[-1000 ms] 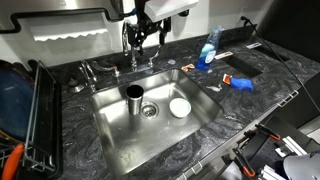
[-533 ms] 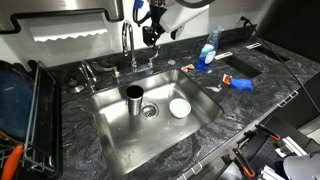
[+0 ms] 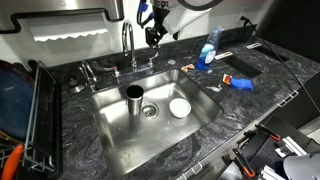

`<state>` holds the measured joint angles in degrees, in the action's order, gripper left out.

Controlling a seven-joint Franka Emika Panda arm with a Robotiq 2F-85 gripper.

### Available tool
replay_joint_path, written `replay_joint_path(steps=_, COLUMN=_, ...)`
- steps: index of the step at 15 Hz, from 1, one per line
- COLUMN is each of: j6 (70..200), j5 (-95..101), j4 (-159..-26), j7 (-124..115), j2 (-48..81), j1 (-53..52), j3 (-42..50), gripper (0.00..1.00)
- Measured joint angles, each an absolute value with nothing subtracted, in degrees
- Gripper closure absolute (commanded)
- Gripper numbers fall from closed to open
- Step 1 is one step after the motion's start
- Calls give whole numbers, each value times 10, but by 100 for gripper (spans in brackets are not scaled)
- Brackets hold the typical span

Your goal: Put the silver cup under the faucet head, open the tap using the faucet handle on the right and then close it

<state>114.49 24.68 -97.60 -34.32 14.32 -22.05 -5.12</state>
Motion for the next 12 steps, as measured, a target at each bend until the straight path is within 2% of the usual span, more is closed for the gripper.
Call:
replay_joint_path(steps=4, j6=1161, j5=265, j4=-972, j7=-323, j2=165, j1=-210, j3=-51, gripper=0)
replay_joint_path(steps=12, j6=1336, j5=227, j4=-965, j7=-96, j2=218, j1=-143, j3=-50, gripper=0)
